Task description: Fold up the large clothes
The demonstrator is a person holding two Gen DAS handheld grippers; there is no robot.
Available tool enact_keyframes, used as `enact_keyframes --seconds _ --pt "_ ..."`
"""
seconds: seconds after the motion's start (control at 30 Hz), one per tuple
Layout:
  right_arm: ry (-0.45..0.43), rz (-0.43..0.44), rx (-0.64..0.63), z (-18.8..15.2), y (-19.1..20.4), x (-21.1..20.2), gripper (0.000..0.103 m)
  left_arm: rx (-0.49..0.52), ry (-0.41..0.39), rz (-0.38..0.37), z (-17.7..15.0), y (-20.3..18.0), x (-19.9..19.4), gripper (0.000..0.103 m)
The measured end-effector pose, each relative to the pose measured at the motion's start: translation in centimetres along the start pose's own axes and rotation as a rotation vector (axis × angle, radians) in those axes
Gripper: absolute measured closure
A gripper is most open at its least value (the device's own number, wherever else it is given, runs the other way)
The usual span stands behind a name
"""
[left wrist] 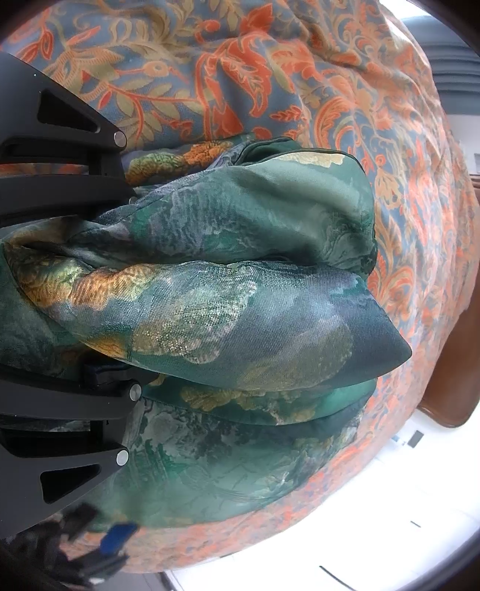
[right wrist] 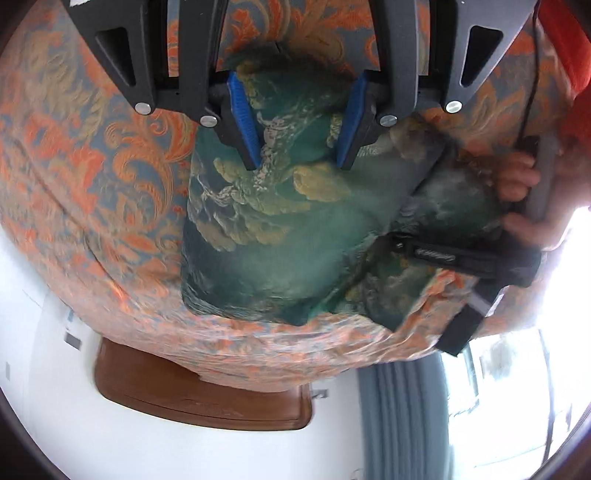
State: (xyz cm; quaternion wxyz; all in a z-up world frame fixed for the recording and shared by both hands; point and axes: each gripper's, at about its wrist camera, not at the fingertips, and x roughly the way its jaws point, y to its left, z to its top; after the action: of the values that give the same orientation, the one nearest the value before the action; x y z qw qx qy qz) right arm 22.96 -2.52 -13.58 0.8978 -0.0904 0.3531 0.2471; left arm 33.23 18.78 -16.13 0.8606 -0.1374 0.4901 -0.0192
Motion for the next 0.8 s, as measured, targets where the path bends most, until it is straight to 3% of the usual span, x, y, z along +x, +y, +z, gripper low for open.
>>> enact_keyframes --seconds 0.1,0.57,0.8 --pt "0.048 -0.017 0.026 -0.3 -0.3 2.2 0.057 -0.003 0.001 0.006 0.1 -0.2 0.2 0.053" --pt "0.016 -0.072 -0.045 -1.5 0.6 2.7 0.057 -0.004 0.009 0.071 0.6 -1.6 0.0 0.049" --pt "0.027 -0.092 -0.068 -1.6 0.9 2.5 0.057 -0.054 -0.014 0.015 0.5 -0.9 -1.5 0.038"
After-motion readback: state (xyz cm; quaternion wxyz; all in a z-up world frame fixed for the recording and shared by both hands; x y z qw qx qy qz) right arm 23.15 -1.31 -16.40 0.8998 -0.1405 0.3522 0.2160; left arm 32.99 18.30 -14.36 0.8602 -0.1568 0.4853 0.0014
